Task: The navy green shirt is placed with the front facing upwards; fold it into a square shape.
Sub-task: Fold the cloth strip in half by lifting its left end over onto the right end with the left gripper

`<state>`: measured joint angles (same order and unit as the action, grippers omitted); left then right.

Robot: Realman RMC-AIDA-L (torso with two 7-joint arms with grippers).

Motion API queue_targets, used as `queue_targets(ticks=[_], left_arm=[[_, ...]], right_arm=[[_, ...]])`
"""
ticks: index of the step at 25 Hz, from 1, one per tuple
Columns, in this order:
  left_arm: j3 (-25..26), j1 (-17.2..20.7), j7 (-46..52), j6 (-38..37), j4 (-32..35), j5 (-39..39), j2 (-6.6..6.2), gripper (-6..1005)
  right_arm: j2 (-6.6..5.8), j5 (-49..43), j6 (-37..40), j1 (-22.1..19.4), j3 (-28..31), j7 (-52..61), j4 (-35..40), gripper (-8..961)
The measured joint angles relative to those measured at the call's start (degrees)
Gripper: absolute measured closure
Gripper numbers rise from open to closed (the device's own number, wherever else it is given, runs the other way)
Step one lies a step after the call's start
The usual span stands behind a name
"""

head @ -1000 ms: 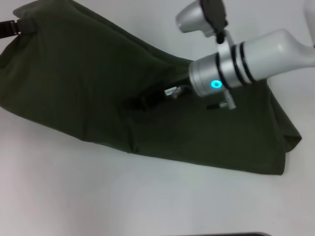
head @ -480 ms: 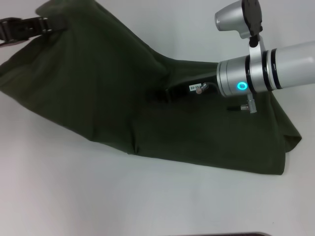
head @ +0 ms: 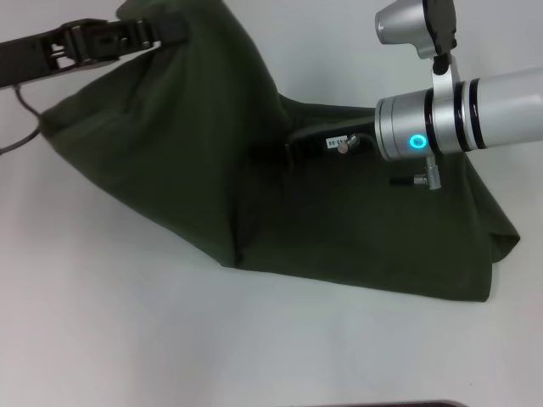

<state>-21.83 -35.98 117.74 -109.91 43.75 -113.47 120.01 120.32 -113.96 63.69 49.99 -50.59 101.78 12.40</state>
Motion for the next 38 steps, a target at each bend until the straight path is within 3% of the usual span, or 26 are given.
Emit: queue_targets(ticks=[11, 22, 26, 38], left_arm=[[-1.9, -2.3, -0.6, 1.7, -2.1, 1.6, 2.29, 963], [-3.7, -2.7, -1.0, 3.7, -4.0, 3.8, 2.96, 962], [-3.9, -3.0, -1.4, 4.8, -4.5, 3.9, 3.78, 962], [-7.3, -4.5, -2.5, 8.7, -9.3, 5.9, 3.93, 962]], right_arm=[[0.0, 0.8, 3.6, -1.6, 0.2, -0.4, 1.5, 871], [-0.47, 5.7, 14.4, -9.9, 0.2, -1.8, 8.5, 866], [-0.53, 7.1, 16.1, -11.0, 0.3, -2.6, 9.2, 865], [-0.76, 9.7, 20.0, -12.4, 1.9, -4.0, 10.3, 860]])
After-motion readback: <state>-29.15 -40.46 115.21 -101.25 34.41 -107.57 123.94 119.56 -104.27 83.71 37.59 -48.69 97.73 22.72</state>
